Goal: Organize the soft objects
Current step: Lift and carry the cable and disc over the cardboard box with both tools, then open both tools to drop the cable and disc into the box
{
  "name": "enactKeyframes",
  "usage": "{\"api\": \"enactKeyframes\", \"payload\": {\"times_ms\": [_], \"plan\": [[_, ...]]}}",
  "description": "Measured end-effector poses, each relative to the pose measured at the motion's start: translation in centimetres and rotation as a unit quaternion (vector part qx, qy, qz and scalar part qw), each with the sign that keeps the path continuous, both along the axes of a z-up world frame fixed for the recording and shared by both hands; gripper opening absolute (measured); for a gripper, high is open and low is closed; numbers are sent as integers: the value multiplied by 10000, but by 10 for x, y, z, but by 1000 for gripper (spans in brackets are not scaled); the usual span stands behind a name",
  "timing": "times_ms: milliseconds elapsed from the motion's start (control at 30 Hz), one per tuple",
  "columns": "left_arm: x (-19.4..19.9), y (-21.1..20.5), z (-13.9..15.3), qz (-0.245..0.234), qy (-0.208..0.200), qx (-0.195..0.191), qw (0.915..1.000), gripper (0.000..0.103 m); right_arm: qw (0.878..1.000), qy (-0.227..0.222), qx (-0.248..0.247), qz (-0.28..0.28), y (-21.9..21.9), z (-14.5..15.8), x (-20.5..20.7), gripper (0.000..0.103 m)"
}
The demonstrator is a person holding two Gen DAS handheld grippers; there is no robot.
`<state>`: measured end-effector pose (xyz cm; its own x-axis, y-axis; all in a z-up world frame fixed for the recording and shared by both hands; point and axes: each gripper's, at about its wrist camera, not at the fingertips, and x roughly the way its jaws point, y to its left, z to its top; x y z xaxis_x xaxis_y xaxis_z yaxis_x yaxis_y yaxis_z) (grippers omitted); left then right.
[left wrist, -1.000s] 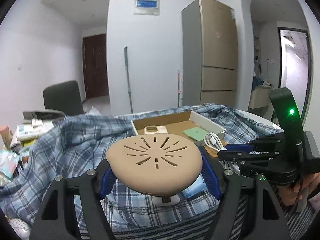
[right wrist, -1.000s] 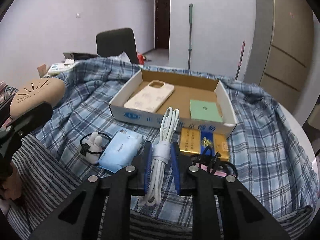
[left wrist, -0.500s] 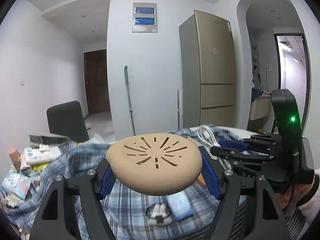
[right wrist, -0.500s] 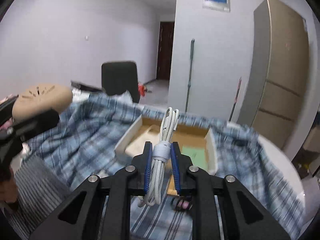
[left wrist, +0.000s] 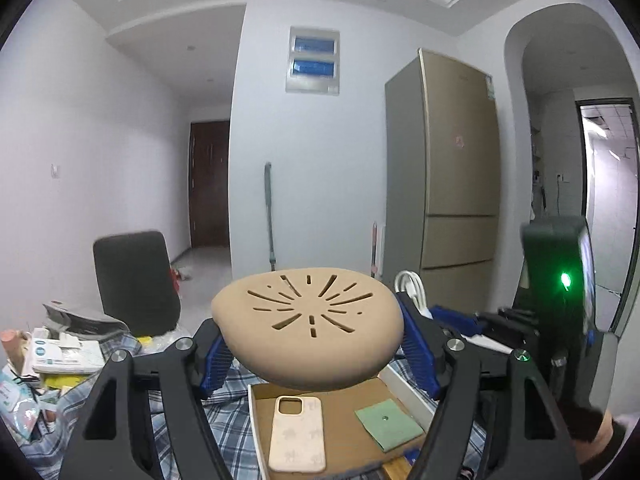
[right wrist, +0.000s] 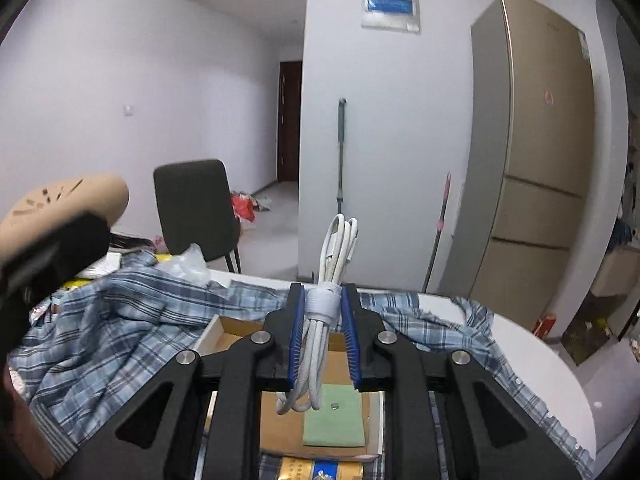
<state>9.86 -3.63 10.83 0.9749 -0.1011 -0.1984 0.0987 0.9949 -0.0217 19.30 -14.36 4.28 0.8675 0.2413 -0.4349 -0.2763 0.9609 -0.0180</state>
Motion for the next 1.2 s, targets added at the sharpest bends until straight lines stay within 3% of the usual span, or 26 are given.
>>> {"api": "enactKeyframes", "payload": {"times_ms": [167,267,400,567,833,900,1033,1200], "plan": [[56,15,-22,34,704,-349,9969,75,9993,369,109,29,-3,-34,18,18],[81,19,-49,109,1250,-339,9915,75,9971,746,79,100,-4,-61,32,18],[110,16,-93,84,2065,-20,9784,75,9913,1307,95,132,-7,-96,52,18],[130,25,-135,-67,2850,-206,9583,75,9806,1933,98,322,-8,-126,69,18],[136,27,-145,-48,2962,-124,9550,81,9761,2129,47,425,-5,-140,69,19],[132,23,-142,-60,2854,-142,9583,83,9758,2144,61,419,-5,-139,69,20],[124,22,-130,22,2449,-45,9695,88,9770,2099,115,366,-8,-137,68,43],[118,23,-119,-22,2193,-48,9756,88,9784,2035,139,325,-10,-133,67,43]]}}
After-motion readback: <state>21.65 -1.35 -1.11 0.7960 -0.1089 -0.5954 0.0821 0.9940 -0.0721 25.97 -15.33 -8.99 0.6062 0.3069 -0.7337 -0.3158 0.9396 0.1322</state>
